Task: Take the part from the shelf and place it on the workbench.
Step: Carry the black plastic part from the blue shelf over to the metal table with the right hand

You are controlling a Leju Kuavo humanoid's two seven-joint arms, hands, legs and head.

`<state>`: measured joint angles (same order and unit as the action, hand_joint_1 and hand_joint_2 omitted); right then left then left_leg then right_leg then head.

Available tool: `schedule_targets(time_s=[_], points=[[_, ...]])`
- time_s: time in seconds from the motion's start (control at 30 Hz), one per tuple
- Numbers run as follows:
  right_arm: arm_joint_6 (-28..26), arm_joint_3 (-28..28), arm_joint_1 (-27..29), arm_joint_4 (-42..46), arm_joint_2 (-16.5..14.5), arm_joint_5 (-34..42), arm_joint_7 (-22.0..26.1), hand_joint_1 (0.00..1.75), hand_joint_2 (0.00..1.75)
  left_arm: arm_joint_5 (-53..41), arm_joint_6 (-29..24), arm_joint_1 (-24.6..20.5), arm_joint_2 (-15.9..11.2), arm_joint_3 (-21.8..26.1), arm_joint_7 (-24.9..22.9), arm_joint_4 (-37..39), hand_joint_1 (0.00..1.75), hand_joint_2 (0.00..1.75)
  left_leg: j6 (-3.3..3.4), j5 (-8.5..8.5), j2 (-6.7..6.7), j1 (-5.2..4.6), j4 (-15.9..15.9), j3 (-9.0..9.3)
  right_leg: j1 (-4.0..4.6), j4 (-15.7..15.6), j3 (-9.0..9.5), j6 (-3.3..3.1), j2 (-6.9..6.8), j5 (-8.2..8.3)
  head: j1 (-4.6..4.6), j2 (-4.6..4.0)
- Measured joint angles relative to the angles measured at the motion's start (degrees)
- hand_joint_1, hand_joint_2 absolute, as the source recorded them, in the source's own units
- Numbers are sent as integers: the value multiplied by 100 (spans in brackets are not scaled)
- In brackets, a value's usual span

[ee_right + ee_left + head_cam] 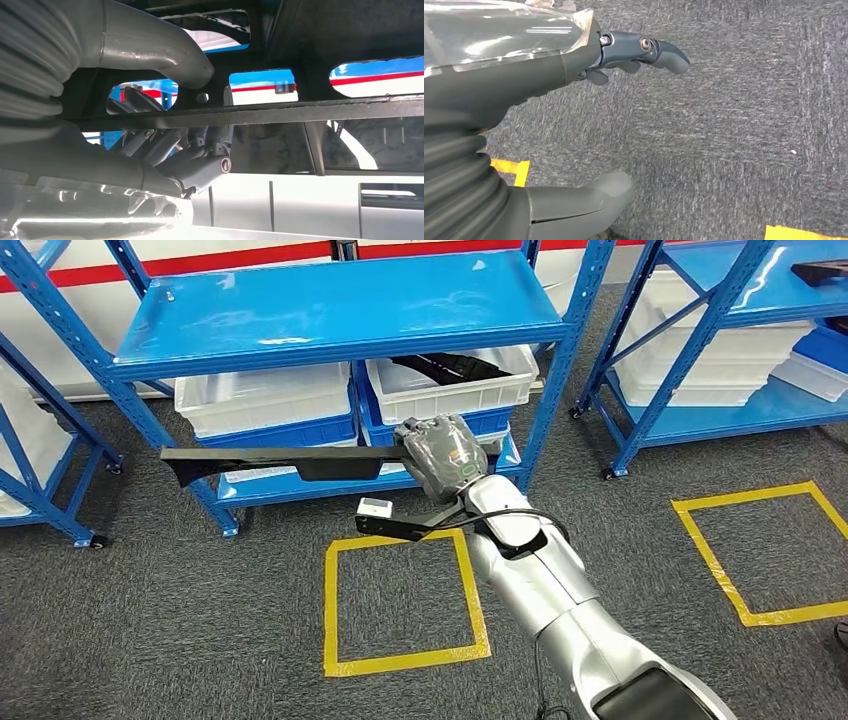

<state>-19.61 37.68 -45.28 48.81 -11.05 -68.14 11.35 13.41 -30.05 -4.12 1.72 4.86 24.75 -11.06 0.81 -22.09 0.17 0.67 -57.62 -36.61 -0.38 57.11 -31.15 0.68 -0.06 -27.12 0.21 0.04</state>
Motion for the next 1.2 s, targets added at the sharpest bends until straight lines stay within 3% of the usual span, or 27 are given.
schedule_targets(time_s=[0.07, 0.13, 0.2, 0.23, 0.27, 0.37, 0.4, 0.5, 0.57, 0.63, 0.7, 0.73, 0.77, 0.83, 0.9, 0.93, 1.0, 1.07, 1.13, 1.2], points=[[1, 1, -3, 0, -19, -5, -2, 171, 175, 12, 1, 9, -1, 2, 10, 0, 0, 175, -65, -175, -5, 32, -192, -97, -56, -19, -24, -88, -7, 69, -7, 0], [3, 2, -9, -1, -56, -9, -16, 171, 175, 24, 7, 16, -8, 10, 18, 0, 0, 175, -127, -610, -10, 53, -832, -363, -70, -24, -83, -154, -14, 132, -23, 0], [4, 5, -5, -2, -83, -16, -40, 171, 175, 28, 16, 18, -20, 29, 21, 0, 0, 175, -173, -951, -10, 61, -1542, -626, -56, -17, -160, -171, -17, 182, -32, 0], [4, 7, -1, -2, -89, -19, -48, 171, 175, 29, 20, 19, -25, 40, 21, 0, 0, 175, -183, -974, -10, 64, -1652, -632, -53, -10, -195, -162, -16, 203, -33, 0], [4, 9, 2, -2, -91, -20, -51, 171, 175, 29, 24, 20, -29, 49, 21, 0, 0, 175, -183, -892, -8, 69, -1517, -510, -52, 1, -224, -150, -15, 220, -35, 0], [4, 10, -11, -2, -111, -21, -52, 171, 175, 28, 43, 14, -43, 63, 23, 0, 0, 175, -136, -527, -13, 73, -393, 208, -32, 47, -279, -105, -13, 249, -36, 0], [4, 10, -19, -2, -123, -21, -54, 171, 175, 28, 49, 12, -46, 69, 25, 0, 0, 175, -108, -482, -19, 61, -174, 335, -14, 56, -294, -83, -14, 262, -34, 0], [4, 11, -34, -2, -149, -21, -57, 171, 175, 28, 55, 14, -51, 84, 31, 0, 0, 175, 6, -417, -29, 22, -72, 342, 18, 37, -332, 21, -16, 321, -27, 0], [4, 10, -39, -2, -150, -21, -57, 171, 175, 28, 55, 10, -46, 87, 32, 0, 0, 175, 113, -327, -10, 33, -2, 320, 25, 162, -428, 55, -10, 229, -21, 0], [4, 9, -49, -2, -144, -21, -58, 171, 175, 27, 55, 6, -44, 88, 33, 0, 0, 175, 190, -243, 7, 37, 41, 263, 17, 760, -697, 17, -4, -117, -9, 0], [-1, 9, -46, -4, -136, -22, -60, 171, 175, 27, 55, 8, -48, 90, 26, 0, 0, 175, 209, -182, 7, 23, 40, 175, 6, 1553, -997, 0, -3, -478, -4, 0], [-4, 9, -38, -8, -133, -23, -60, 171, 175, 27, 55, 10, -48, 92, 21, 0, 0, 175, 206, -152, 6, 16, 37, 135, 2, 1746, -1042, 18, -4, -556, -4, 0], [-9, 11, -32, -14, -133, -24, -58, 171, 175, 27, 55, 11, -48, 93, 16, 0, 0, 175, 198, -126, 2, 12, 34, 102, 2, 1666, -948, 48, -4, -535, -4, 0], [-25, 21, -31, -22, -153, -28, -51, 171, 175, 31, 54, 13, -48, 97, 8, 0, 0, 175, 165, -82, -6, 9, 26, 59, 2, 879, -436, 99, -4, -313, -1, 0], [-52, 38, -37, -26, -199, -36, -43, 171, 175, 36, 50, 14, -55, 99, -10, 0, 0, 175, 114, -47, -7, -11, 9, 30, 24, 153, -12, 79, 0, -120, -4, 0], [-68, 45, -40, -31, -227, -40, -39, 171, 175, 37, 45, 14, -61, 100, -25, 0, 0, 175, 83, -28, -5, -18, 5, 18, 39, 10, 58, 49, 3, -79, -7, 0], [-87, 58, -51, -51, -278, -43, -39, 171, 175, 38, 19, 16, -74, 101, -66, 0, 0, 175, 8, 21, -2, -12, 19, -2, 46, -14, 33, -28, 8, -25, -9, 0], [-90, 64, -74, -75, -335, -38, -43, 171, 175, 46, -14, 21, -85, 112, -98, 0, 0, 175, -59, -75, -10, 17, -84, -70, -3, -38, 14, -121, 0, 51, -12, 0], [-83, 66, -96, -95, -394, -13, -22, 171, 175, 75, -32, 26, -98, 148, -104, 0, 0, 175, -114, -450, -18, 46, -585, -274, -40, -57, -21, -198, -9, 118, -25, 0], [-79, 67, -98, -120, -425, 17, 19, 171, 175, 101, -38, 36, -113, 197, -96, 0, 0, 175, -170, -847, -19, 60, -1318, -537, -26, -52, -80, -226, -14, 159, -37, 0]])
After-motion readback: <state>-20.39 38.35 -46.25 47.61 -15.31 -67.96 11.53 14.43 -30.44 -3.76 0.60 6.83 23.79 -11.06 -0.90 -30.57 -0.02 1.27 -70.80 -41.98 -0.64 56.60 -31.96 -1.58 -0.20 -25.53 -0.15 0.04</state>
